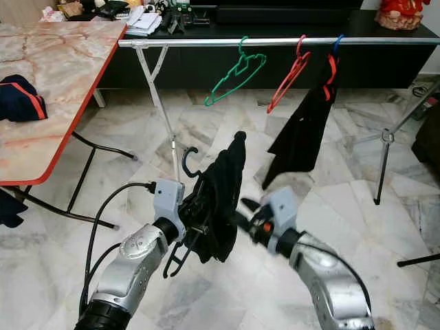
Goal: Hang hanger
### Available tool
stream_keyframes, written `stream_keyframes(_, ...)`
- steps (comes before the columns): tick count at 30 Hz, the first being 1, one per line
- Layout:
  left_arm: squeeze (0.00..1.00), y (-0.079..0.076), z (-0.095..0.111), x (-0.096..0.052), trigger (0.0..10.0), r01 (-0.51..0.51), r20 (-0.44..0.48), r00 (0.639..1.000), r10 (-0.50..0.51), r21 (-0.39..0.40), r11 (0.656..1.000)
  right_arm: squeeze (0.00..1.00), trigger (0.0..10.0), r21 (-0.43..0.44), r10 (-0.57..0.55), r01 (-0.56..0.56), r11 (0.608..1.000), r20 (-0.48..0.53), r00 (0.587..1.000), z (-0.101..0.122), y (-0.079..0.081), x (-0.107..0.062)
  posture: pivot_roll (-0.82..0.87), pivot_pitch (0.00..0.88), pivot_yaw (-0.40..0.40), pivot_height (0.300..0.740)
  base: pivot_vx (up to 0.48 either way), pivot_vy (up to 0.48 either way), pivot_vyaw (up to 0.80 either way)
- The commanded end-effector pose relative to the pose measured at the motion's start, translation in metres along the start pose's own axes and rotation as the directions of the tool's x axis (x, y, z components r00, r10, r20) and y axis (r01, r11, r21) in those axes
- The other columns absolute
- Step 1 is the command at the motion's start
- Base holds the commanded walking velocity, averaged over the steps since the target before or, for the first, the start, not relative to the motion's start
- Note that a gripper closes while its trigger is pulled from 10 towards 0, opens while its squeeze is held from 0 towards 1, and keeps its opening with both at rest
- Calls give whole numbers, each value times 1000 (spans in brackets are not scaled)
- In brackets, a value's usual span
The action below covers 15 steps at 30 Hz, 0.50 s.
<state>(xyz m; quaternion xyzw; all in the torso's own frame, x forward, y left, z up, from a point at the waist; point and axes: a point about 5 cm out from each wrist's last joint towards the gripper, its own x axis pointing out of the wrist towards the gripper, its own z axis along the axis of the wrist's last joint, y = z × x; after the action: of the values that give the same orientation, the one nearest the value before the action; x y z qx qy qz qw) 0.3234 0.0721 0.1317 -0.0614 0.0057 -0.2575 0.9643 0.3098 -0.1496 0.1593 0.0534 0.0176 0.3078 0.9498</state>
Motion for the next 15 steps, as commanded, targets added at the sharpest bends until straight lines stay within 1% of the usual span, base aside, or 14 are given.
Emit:
stream_keyframes(1,0,-2,3,-2,10000,23,29,999,-23,-8,1000,1000,10000,12,-89,88,996,109,990,20,-12,-2,-55,203,-47,740,0,0,0)
stream_keyframes(2,0,-1,1,-3,10000,29,24,999,-29,-10,1000,1000,10000,35,-139,135,990,160,977,30,-19,-1,-57,204,-46,740,0,0,0)
stream_keyframes(3,0,-1,1,-3,10000,29,24,999,-29,-10,1000,1000,10000,35,-139,135,990,160,977,30,-19,-1,-57,204,-46,740,0,0,0)
stream_keyframes(4,0,-3,-4,-7,10000,89,-9,996,-89,-23,996,0,10000,56,-234,228,972,232,944,49,-34,-1,-62,203,-48,740,0,0,0)
stream_keyframes(6,0,-7,-10,-13,10000,174,-62,983,-174,-15,985,0,10000,54,-279,275,960,257,925,61,-43,-1,-64,203,-48,740,0,0,0)
stream_keyframes(8,0,-6,-18,-21,10000,244,-120,963,-241,13,970,0,10000,32,-286,288,957,253,924,68,-49,0,-73,201,-47,740,0,0,0)
stream_keyframes(10,0,-2,-22,-27,10000,271,-149,953,-264,30,962,0,10000,-10,-269,278,961,221,937,70,-53,1,-73,201,-47,740,0,0,0)
stream_keyframes(11,0,2,-24,-32,10000,283,-168,947,-274,32,959,0,10000,-71,-232,249,966,196,953,72,-55,2,-70,201,-47,740,0,0,0)
stream_keyframes(13,0,7,-26,-39,10000,314,-198,933,-300,39,949,0,10000,-136,-180,199,970,138,974,75,-59,2,-66,202,-47,740,0,0,0)
stream_keyframes(15,0,9,-29,-46,10000,347,-230,916,-330,37,937,0,10000,-193,-97,117,974,113,989,81,-59,1,-70,200,-49,740,0,0,0)
